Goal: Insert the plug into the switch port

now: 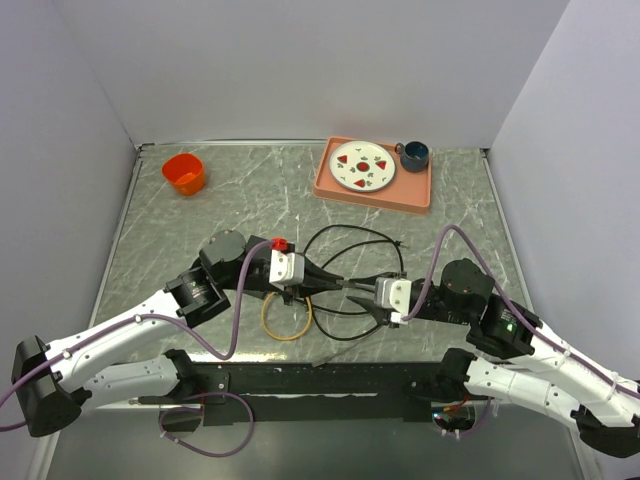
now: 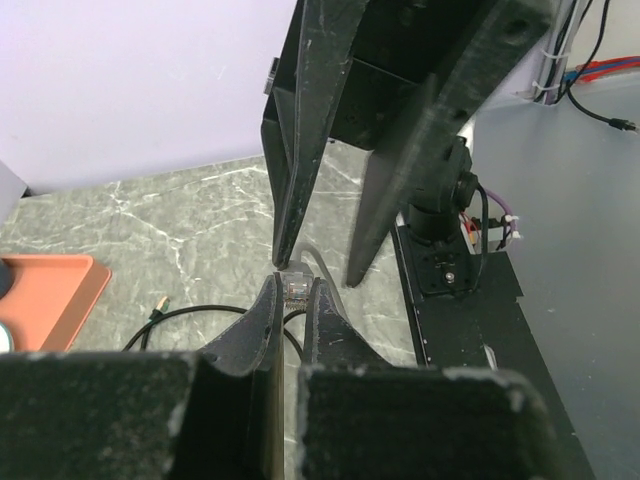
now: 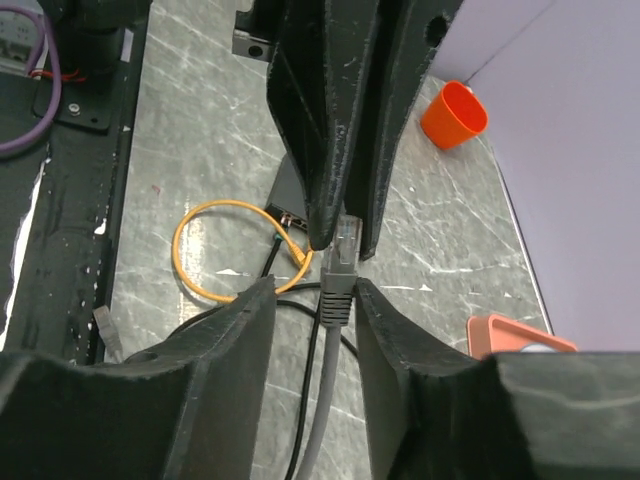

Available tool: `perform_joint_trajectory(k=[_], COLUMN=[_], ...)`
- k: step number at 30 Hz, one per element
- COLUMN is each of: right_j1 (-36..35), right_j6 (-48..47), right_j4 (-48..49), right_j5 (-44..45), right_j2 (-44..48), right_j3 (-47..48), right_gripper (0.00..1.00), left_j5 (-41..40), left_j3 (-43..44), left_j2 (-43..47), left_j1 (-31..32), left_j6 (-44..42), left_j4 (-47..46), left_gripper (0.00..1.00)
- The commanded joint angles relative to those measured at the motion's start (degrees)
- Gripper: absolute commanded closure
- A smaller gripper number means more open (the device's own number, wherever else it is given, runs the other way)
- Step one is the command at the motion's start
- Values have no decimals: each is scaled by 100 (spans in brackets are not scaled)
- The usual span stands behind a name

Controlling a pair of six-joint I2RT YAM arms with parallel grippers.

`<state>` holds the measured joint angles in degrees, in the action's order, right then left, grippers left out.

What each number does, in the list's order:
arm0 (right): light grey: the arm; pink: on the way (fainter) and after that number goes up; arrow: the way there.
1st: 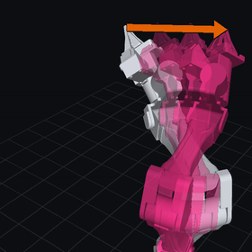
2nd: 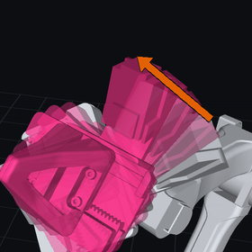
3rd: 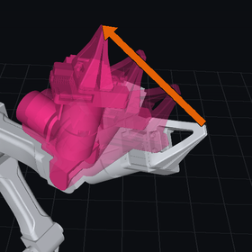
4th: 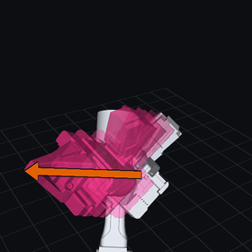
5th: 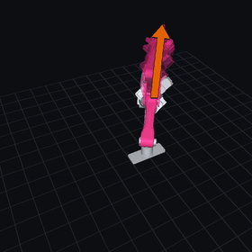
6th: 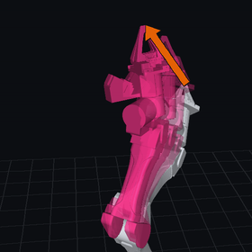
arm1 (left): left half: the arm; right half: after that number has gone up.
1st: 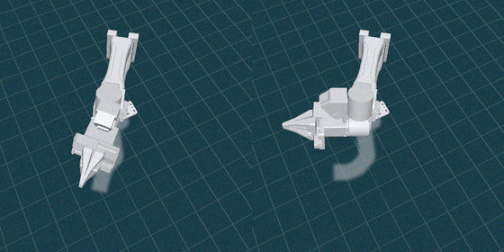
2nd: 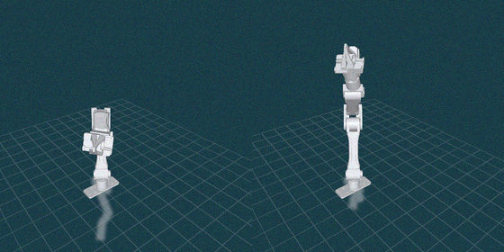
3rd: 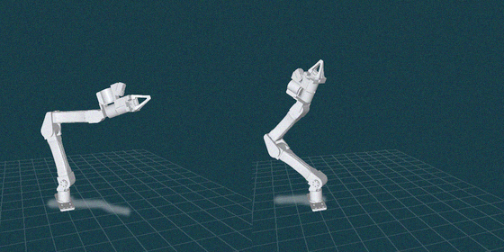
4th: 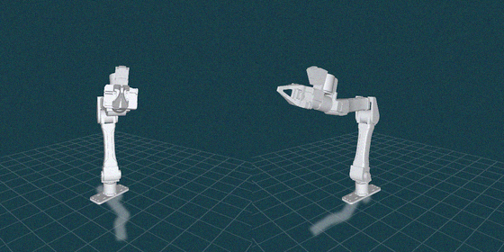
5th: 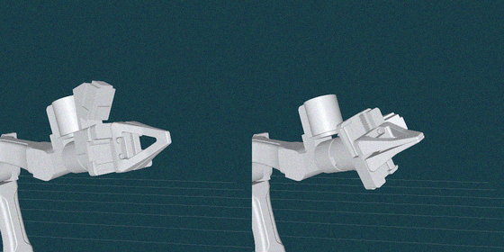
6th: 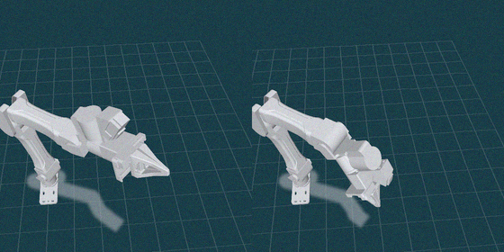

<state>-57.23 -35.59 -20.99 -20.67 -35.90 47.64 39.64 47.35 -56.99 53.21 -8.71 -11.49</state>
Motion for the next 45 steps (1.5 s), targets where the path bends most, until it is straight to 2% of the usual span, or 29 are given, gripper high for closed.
perform_joint_trajectory(k=[1,4,13,15,17,18,21,22,24,27,45], right_j1=[-34,-25,-25,-33,-25,-25,-25,-16,-16,-25,-16], right_j6=[97,123,140,158,167,167,176,167,184,184,211], right_j4=[192,210,219,210,218,210,192,183,175,148,122], right_j5=[-25,45,124,142,168,194,212,221,256,274,256], right_j2=[-75,-128,-233,-251,-260,-251,-260,-268,-251,-225,-154], right_j3=[255,246,246,264,272,264,264,264,272,281,325], right_gripper=[62,71,64,76,95,99,100,98,76,60,60], left_j5=[79,62,36,35,9,0,-61,-79,-140,-210,-246], left_j3=[28,11,28,28,28,28,28,11,-7,-24,-51], left_j2=[57,92,136,153,153,153,171,171,206,232,188], left_j1=[67,102,163,163,172,172,163,172,172,172,172], left_j6=[-219,-228,-254,-263,-271,-272,-289,-298,-324,-368,-403], left_j4=[-143,-178,-126,-126,-100,-91,-73,-64,-64,-12,85], left_gripper=[99,99,99,99,99,99,99,99,99,99,99])
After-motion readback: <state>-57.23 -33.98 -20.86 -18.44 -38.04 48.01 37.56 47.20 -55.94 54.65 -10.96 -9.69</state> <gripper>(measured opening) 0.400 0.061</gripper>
